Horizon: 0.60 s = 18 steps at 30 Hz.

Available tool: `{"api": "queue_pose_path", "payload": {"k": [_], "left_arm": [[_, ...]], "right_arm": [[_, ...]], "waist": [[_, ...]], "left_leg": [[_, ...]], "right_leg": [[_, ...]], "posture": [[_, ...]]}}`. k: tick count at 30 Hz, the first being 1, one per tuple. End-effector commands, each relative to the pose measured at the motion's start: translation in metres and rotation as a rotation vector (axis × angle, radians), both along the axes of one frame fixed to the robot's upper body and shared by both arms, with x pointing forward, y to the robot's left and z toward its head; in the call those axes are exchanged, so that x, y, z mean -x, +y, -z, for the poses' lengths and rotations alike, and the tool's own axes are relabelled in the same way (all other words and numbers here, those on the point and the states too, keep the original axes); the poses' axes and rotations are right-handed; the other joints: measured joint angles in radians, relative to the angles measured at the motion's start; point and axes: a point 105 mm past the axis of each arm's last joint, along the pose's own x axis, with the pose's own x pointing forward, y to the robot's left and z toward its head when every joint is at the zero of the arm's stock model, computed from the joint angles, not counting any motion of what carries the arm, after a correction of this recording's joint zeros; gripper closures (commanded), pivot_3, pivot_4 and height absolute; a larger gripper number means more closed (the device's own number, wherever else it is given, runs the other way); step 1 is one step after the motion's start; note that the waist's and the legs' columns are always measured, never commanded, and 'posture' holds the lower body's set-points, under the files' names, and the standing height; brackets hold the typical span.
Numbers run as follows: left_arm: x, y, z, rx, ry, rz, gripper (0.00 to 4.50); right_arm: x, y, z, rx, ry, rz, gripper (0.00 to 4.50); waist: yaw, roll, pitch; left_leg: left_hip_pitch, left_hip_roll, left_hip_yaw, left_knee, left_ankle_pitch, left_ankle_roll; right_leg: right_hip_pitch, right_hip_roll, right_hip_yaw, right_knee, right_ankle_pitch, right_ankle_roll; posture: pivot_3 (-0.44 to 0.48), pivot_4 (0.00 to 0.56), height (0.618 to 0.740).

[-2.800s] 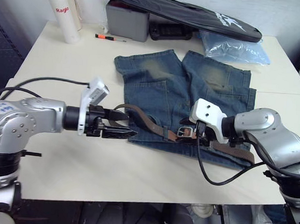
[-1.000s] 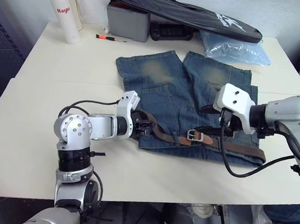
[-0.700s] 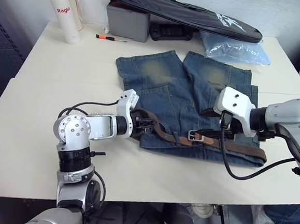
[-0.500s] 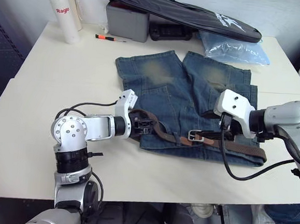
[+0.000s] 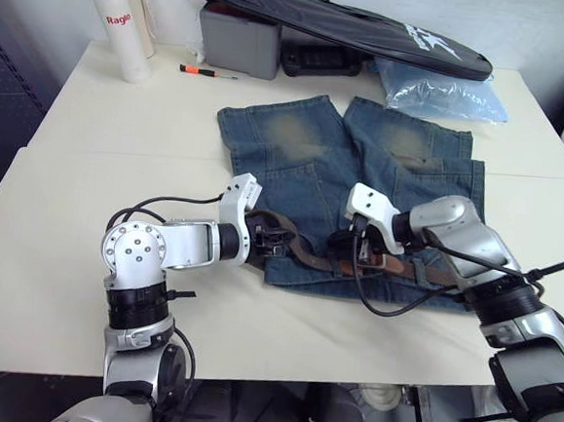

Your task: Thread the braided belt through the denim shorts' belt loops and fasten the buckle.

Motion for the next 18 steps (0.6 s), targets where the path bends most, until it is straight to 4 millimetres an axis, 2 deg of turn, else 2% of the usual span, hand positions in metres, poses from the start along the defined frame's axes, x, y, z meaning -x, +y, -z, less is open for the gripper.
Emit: {"api": "queue_pose_path", "payload": {"k": [1,9,11,18], "left_arm": [[0.002,-0.008,-0.011,0.020,-0.041,0.025,4.50],[-0.006,0.007,-0.014,-0.033,-0.066,-0.044,4.50],[-0.007,0.009,-0.016,-0.036,-0.071,-0.056,4.50],[-0.013,0.015,-0.026,-0.090,-0.112,-0.077,4.50]], "right_arm": [[-0.004,0.012,0.009,-0.011,0.026,0.000,4.46],[-0.008,0.063,0.012,-0.118,0.071,0.001,4.46],[-0.009,0.071,0.012,-0.133,0.076,0.011,4.46],[-0.022,0.111,0.010,-0.201,0.079,0.063,4.46]], "waist": [[-0.001,0.000,0.000],[-0.033,0.000,-0.002],[-0.041,0.000,-0.002],[-0.056,0.000,-0.002]], "left_leg": [[0.001,0.000,0.000,0.000,0.000,0.000],[0.004,0.000,0.000,0.000,0.001,-0.001],[0.004,0.000,0.000,0.000,0.001,-0.002],[0.005,0.001,0.000,-0.002,0.001,-0.002]], "right_leg": [[0.001,0.000,0.000,0.000,0.000,0.000],[0.002,0.000,0.001,0.003,0.000,0.000],[0.002,0.000,0.001,0.003,0.000,0.000],[0.002,0.000,0.002,0.004,0.000,-0.001]], "posture": [[0.000,0.150,0.740],[0.000,0.150,0.740],[0.000,0.150,0.740],[0.000,0.150,0.740]]}}
